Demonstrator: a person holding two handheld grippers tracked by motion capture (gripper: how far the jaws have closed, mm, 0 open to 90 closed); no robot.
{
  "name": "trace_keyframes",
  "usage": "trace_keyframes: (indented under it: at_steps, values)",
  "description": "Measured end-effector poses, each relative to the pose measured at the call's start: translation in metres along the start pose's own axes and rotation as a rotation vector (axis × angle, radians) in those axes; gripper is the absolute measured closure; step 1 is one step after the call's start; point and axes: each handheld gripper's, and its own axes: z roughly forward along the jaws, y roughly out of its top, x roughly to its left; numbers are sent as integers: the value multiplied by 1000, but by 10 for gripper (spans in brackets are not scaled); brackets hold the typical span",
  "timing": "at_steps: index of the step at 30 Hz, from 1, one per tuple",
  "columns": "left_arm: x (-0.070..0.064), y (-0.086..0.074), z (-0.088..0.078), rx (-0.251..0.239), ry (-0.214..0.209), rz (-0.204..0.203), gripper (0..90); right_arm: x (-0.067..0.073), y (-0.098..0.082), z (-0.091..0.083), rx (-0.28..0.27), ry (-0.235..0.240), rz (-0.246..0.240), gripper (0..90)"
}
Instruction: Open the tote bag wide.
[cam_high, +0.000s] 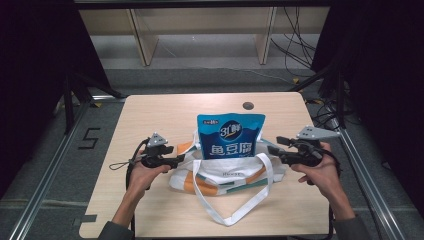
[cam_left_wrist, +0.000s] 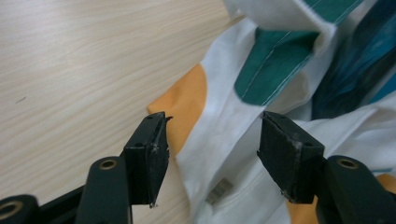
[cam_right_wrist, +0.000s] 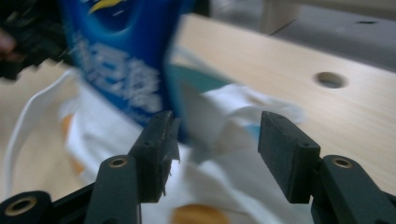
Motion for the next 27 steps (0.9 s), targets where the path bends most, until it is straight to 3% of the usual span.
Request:
trace_keyframes:
  at_steps: [1,4,8,9,11,12,13,14,15,19,20,21,23,24,26,27]
  values:
    - [-1,3,1,7,-13,10,416,6,0,4,38,11,-40,459]
    - [-9,6,6,-20,-62,-24,417,17,-1,20,88,55,-72,435]
    - [-12,15,16,10,-51,68,447,22,-5,37,177,57,-123,436]
    - [-12,18,20,-2,-56,66,463,22,-7,39,188,64,-120,489]
    - [-10,23,27,-27,-92,52,587,27,-11,37,211,53,-132,575]
    - [-9,26,31,-34,-89,64,646,28,-12,36,231,38,-170,637]
    - [-7,29,33,-31,-79,82,693,31,-14,33,251,21,-177,674]
    - [-7,29,36,-39,-67,65,740,32,-17,32,253,22,-196,717]
    - [-3,30,37,-18,-55,91,760,31,-18,31,261,21,-211,732]
    - [18,24,48,-5,-64,12,807,40,-31,32,305,14,-261,792]
    - [21,21,51,-5,-59,-7,812,44,-36,31,320,23,-267,796]
    - [24,19,55,-18,-70,-55,818,47,-39,30,315,23,-265,799]
    - [30,17,57,-6,-93,-75,825,52,-47,28,323,35,-273,805]
    - [29,17,61,-24,-88,-99,825,55,-52,27,334,43,-276,808]
    - [29,16,66,1,-81,-99,825,58,-60,27,350,46,-269,815]
    - [30,14,70,42,-78,-76,825,59,-64,30,367,49,-265,816]
